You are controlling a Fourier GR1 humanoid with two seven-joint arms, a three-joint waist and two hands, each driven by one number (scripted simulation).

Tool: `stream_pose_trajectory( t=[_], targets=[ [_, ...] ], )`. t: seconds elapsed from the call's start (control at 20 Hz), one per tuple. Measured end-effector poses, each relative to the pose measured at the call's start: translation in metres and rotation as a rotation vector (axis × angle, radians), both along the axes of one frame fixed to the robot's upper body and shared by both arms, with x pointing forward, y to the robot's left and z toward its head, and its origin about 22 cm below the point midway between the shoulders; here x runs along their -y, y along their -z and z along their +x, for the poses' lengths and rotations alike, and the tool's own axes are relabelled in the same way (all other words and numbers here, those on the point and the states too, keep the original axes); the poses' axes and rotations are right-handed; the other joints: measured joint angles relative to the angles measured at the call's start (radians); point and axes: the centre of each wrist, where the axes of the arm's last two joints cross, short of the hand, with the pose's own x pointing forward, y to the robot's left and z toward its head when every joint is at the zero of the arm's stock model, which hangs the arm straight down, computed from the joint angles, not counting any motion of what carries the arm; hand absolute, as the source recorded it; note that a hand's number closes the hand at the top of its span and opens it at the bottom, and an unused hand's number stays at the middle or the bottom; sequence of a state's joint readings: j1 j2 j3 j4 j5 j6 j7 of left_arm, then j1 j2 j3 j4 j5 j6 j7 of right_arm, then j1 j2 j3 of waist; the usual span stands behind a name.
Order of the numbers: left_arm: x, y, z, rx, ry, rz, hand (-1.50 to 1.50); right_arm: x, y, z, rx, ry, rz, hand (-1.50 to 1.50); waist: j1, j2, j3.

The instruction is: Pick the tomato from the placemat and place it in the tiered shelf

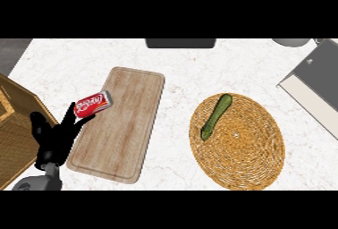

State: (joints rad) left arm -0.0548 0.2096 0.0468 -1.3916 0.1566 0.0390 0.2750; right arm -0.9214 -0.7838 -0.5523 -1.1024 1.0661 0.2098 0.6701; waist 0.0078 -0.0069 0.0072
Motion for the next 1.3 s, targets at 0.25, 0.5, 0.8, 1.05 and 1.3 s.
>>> stream_pose_trajectory(
  t=[0.25, 0.5, 0.8, 1.05, 1.3],
  targets=[
    [0.000, 0.000, -0.001, 0.002, 0.000, -0.002, 0.00, 0.001, -0.005, -0.008, 0.174, 0.051, 0.068, -1.50, -0.003, 0.000, -0.001],
    [-0.002, -0.002, 0.001, -0.003, 0.004, -0.001, 0.00, -0.001, -0.012, -0.011, 0.345, 0.061, 0.140, -1.50, 0.000, 0.002, -0.002],
    [-0.005, 0.000, 0.000, 0.002, 0.009, -0.001, 0.00, 0.005, -0.022, -0.022, 0.564, 0.054, 0.231, -1.50, -0.002, 0.001, -0.001],
    [-0.004, 0.002, -0.001, 0.012, 0.001, 0.002, 0.00, 0.013, -0.032, -0.041, 0.712, 0.116, 0.223, -1.50, -0.005, 0.000, -0.001],
    [-0.007, 0.000, -0.003, 0.004, 0.000, -0.003, 0.00, 0.026, -0.050, -0.074, 0.785, 0.253, 0.155, -1.50, -0.012, -0.001, -0.003]
  ],
)
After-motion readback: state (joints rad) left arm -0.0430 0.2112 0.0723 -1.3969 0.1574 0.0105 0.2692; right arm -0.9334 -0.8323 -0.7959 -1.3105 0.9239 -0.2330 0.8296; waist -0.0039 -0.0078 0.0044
